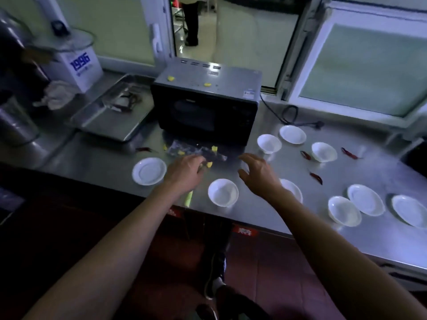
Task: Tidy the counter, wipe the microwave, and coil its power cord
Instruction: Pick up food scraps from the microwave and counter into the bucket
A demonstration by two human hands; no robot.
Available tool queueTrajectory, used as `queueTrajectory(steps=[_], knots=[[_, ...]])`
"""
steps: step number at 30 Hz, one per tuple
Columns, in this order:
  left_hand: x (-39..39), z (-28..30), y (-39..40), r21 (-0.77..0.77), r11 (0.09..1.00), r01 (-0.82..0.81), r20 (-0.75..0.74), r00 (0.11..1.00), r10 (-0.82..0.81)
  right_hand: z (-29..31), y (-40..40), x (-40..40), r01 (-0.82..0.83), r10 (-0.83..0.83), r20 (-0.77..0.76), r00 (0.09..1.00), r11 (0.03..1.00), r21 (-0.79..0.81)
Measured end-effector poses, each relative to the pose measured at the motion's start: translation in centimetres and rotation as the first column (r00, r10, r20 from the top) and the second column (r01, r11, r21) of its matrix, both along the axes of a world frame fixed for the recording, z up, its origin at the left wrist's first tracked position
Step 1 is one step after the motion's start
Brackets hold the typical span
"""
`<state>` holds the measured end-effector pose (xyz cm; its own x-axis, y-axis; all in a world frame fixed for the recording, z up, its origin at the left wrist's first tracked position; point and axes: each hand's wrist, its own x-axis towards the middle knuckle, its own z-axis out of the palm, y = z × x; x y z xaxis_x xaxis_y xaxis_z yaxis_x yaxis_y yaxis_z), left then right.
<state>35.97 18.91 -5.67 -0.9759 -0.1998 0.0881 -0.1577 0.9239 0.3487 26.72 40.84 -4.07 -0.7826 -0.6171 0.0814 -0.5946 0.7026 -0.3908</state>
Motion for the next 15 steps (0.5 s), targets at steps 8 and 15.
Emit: queueTrajectory(steps=[8, 15], knots=[[-0.1, -1.2, -8.6, 0.018, 0.987, -0.159, 0.020, 0.987, 0.158, -0.3, -10.4, -4.2, -0.080, 0.081, 0.020, 0.997, 0.996, -0.050], [-6.2, 0.2, -14.5, -0.015, 0.980, -0.197, 0.039, 0.980, 0.197, 1.2, -17.1, -10.1, -0.140, 0.139, -0.061, 0.988, 0.990, -0.012]])
